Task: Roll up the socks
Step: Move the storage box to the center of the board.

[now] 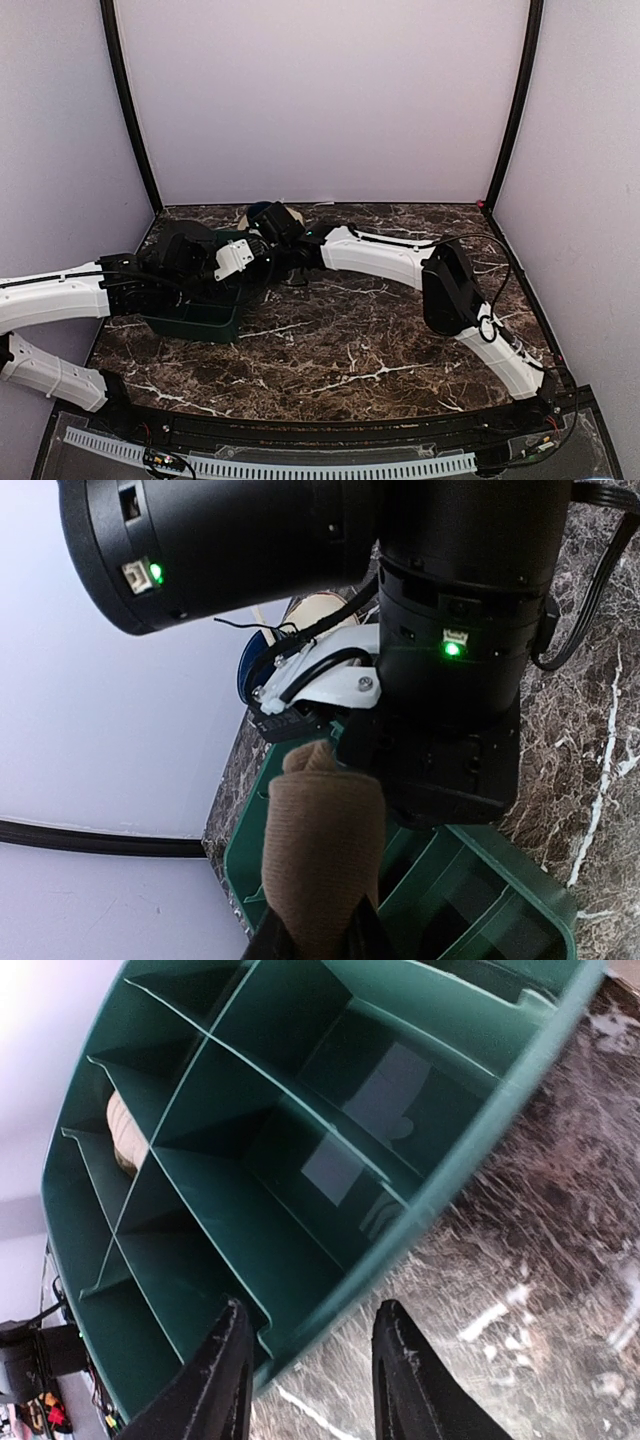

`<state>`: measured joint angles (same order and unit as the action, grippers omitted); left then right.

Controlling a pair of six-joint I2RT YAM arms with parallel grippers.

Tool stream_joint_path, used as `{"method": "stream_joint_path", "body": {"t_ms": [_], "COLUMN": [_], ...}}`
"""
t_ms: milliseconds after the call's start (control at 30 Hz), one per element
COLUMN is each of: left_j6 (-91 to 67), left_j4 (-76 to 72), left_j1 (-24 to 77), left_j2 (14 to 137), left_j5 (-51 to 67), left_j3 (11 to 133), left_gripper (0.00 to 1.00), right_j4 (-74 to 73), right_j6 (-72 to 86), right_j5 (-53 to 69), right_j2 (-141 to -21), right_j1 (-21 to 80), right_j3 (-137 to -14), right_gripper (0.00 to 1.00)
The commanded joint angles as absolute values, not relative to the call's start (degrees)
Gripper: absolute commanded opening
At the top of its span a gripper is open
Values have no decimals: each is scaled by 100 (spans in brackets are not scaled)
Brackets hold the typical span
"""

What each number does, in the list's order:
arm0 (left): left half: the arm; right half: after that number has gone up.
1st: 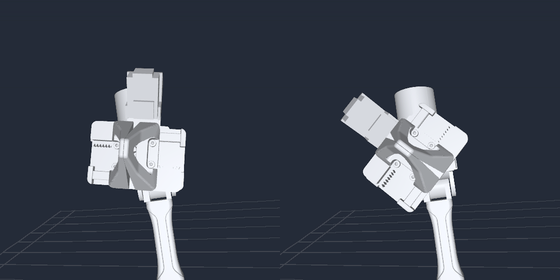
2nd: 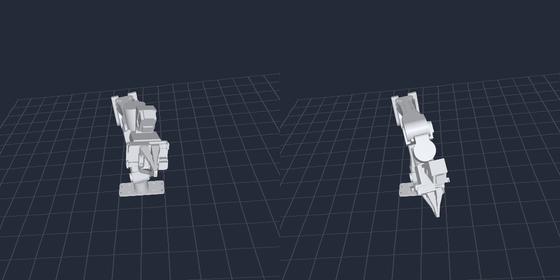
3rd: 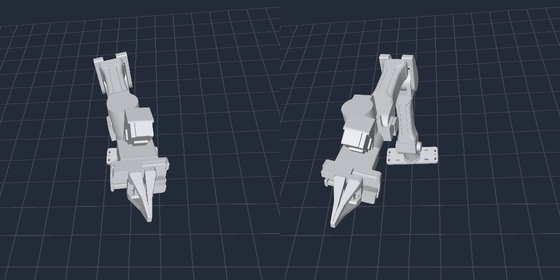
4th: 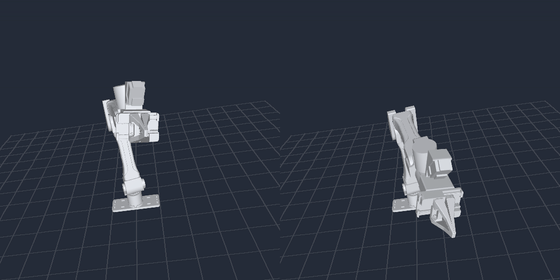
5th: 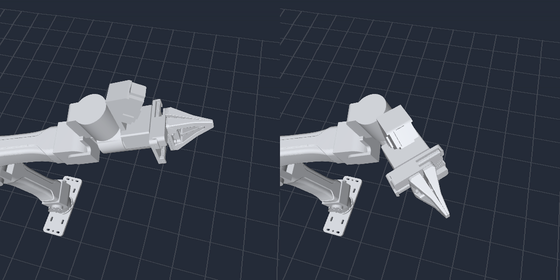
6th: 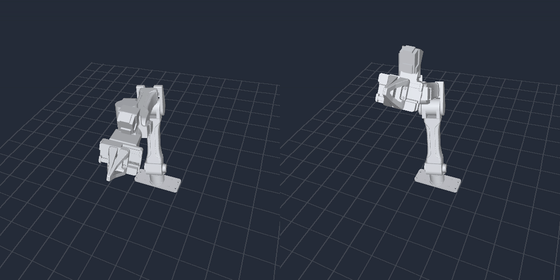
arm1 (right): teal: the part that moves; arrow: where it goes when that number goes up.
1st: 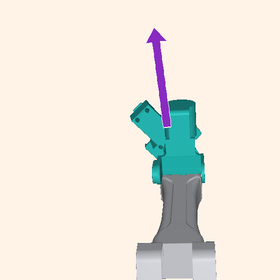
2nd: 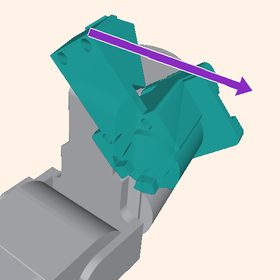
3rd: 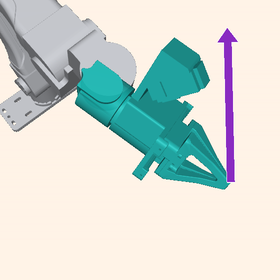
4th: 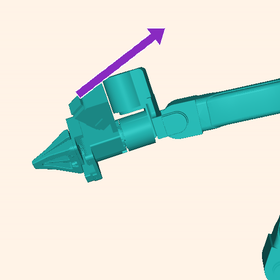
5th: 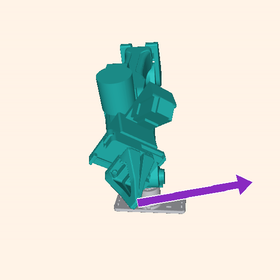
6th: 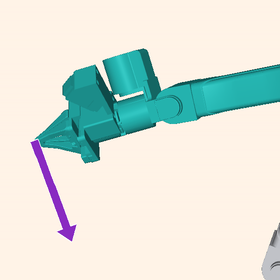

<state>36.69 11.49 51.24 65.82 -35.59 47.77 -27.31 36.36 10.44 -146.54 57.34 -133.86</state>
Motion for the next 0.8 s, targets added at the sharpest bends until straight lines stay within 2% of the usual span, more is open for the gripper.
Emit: {"method": "stream_joint_path", "body": {"t_ms": [0,200,500,767], "left_j6": [3535,3474,3451,3311], "left_j4": [1181,1209,1245,1322], "left_j1": [5093,5089,5089,5105], "left_j2": [6428,6399,6336,6648], "left_j5": [-3542,-3474,-3309,-3048], "left_j3": [4801,4800,4746,4814], "left_gripper": [0,0,0,0], "right_j4": [-3011,-3135,-3171,-2839], "right_j6": [3720,3779,3617,3516], "right_j5": [993,914,599,374], "right_j2": [-14955,-15020,-14592,-13833], "right_j1": [5836,5836,5794,5766], "right_j3": [-13686,-13641,-12911,-11828], "right_gripper": [38,36,15,10]}}
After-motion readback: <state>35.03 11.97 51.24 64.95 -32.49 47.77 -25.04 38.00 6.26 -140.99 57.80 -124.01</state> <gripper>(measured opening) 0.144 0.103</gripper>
